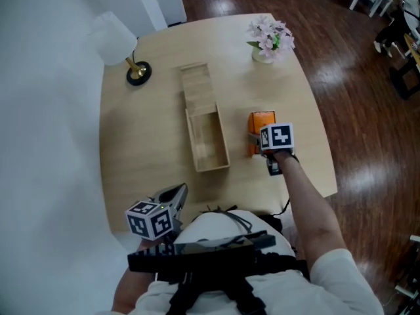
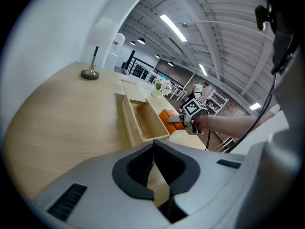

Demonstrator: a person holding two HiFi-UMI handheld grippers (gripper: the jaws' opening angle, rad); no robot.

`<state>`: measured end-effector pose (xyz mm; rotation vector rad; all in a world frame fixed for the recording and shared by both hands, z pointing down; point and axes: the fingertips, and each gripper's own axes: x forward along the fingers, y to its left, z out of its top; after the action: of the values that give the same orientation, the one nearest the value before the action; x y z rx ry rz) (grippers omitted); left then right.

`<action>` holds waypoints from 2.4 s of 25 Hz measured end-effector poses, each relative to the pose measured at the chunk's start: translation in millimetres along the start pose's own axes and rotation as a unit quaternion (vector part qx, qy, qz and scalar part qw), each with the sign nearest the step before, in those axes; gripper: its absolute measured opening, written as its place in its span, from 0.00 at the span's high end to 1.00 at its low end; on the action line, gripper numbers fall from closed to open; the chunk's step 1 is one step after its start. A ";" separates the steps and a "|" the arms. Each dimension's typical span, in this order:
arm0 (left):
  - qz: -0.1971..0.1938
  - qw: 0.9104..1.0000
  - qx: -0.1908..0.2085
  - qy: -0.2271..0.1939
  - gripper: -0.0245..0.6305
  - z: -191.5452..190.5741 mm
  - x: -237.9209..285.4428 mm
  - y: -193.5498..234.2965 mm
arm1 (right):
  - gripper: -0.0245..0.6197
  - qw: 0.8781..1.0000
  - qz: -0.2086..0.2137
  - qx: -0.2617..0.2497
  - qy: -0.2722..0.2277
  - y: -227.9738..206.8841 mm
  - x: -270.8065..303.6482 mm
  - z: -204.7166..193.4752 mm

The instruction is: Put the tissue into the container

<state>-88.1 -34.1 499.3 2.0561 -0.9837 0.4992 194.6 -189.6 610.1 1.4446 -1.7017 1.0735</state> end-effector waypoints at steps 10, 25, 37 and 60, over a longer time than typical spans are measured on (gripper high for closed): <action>-0.007 1.000 0.009 0.012 0.97 -5.7 0.0 -5.8 | 0.20 0.996 0.064 0.066 -0.023 1.9 8.4 -6.0; -0.007 1.000 0.007 0.012 0.97 -7.3 -1.0 -3.4 | 0.21 1.000 0.021 0.007 -0.014 5.7 3.6 -6.2; 0.001 1.000 -0.015 -0.012 0.97 -2.7 -4.6 8.4 | 0.31 0.999 0.028 0.022 -0.029 5.5 -13.5 0.0; 0.024 0.999 -0.010 -0.040 0.97 15.0 -16.7 27.1 | 0.31 0.997 0.047 0.016 -0.064 42.8 -58.4 22.6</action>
<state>-119.6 -48.6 492.7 2.0518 -1.0838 0.4328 163.6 -181.1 541.4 1.4938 -1.8661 1.0816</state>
